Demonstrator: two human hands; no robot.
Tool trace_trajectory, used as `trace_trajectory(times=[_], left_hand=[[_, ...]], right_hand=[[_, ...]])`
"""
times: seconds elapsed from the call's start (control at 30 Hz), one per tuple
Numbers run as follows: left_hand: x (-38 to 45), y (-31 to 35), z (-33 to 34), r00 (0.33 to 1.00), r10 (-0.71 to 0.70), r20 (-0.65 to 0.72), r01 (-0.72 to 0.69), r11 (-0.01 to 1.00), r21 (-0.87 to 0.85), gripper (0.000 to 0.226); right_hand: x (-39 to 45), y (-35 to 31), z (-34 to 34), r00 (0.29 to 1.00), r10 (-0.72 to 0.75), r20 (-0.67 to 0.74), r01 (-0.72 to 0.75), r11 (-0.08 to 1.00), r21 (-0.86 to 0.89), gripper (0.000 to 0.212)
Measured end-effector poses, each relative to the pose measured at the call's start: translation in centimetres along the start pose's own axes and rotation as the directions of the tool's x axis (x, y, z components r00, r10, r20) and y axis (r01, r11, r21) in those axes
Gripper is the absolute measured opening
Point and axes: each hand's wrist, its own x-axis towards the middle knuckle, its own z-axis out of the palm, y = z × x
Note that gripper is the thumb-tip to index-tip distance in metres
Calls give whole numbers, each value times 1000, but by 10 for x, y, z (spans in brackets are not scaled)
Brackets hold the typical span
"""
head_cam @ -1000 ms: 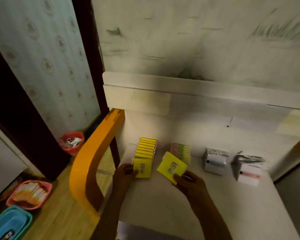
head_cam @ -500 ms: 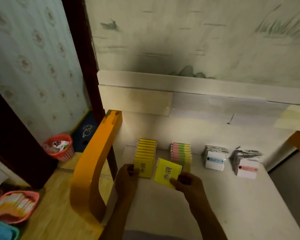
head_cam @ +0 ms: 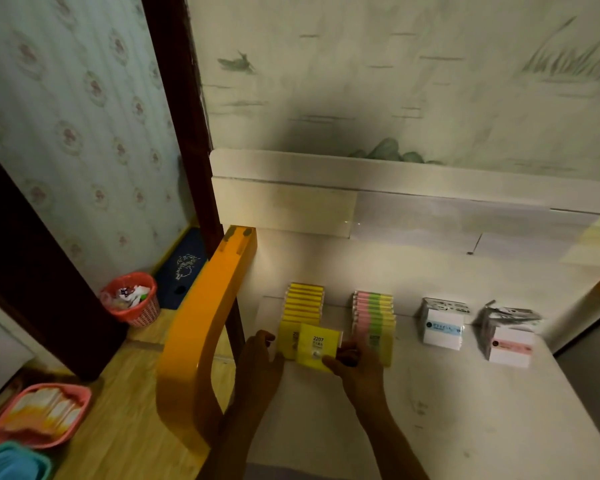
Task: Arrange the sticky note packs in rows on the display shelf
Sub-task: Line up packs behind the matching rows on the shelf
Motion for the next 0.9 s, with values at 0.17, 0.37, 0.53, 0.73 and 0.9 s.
trace_trajectory(times=[0.17, 0.37, 0.53, 0.73, 0.9], left_hand=[[-8, 1, -13, 987, 19, 160, -61, 964, 258, 54], [-10, 5, -22, 979, 20, 202, -91, 932, 351, 62], [-13, 7, -28, 976, 57, 210, -134, 916, 378, 61], [-16, 8, -32, 973, 71, 218, -147, 923, 355, 60], [-18, 9, -35, 973, 95, 211, -165, 923, 347, 59]], right_hand=[[2, 3, 15, 999, -27, 29, 29, 999, -46, 33], [2, 9, 30, 997, -73, 22, 76, 985, -157, 34], [-3, 5, 38, 990, -139, -13, 131, 958, -254, 32], [-1, 6, 44, 987, -162, -13, 149, 935, -323, 28], [-1, 1, 47, 986, -166, 2, 155, 916, -371, 28]])
